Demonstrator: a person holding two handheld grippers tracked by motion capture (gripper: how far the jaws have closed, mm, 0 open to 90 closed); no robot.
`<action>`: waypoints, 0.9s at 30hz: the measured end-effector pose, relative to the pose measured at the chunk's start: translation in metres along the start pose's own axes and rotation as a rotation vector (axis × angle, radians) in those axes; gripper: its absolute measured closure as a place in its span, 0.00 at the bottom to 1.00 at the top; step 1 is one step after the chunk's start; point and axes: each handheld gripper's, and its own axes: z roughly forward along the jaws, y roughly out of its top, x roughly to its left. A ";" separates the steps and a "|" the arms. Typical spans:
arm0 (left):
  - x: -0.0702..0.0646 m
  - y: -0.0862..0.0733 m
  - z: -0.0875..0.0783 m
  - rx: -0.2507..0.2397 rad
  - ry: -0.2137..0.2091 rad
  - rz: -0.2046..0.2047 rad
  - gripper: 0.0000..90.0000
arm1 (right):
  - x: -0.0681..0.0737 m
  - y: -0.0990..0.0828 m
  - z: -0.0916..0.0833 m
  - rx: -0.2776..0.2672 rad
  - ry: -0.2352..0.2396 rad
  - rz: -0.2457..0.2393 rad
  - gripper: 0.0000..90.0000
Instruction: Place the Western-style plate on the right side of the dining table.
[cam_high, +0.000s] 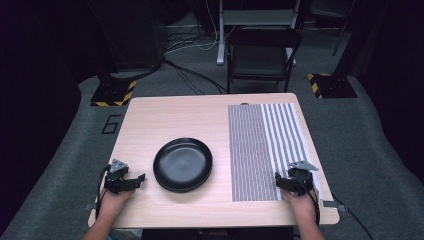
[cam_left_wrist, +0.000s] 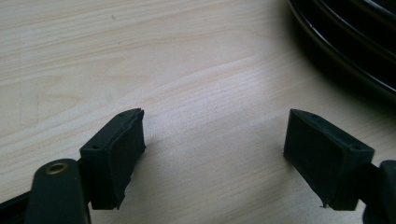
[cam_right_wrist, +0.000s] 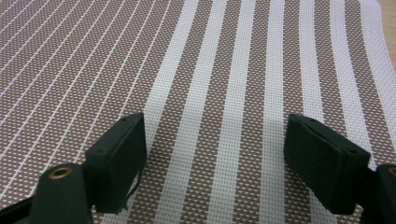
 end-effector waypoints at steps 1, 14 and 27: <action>0.000 0.000 0.000 0.001 0.002 -0.001 0.24 | 0.000 0.000 0.000 -0.001 0.010 -0.006 0.26; -0.002 0.005 -0.006 0.018 -0.016 -0.029 0.37 | 0.012 0.012 -0.008 -0.024 0.011 0.052 0.34; -0.012 0.015 -0.017 -0.030 -0.047 -0.071 0.45 | 0.031 0.026 -0.019 -0.062 0.091 0.043 0.37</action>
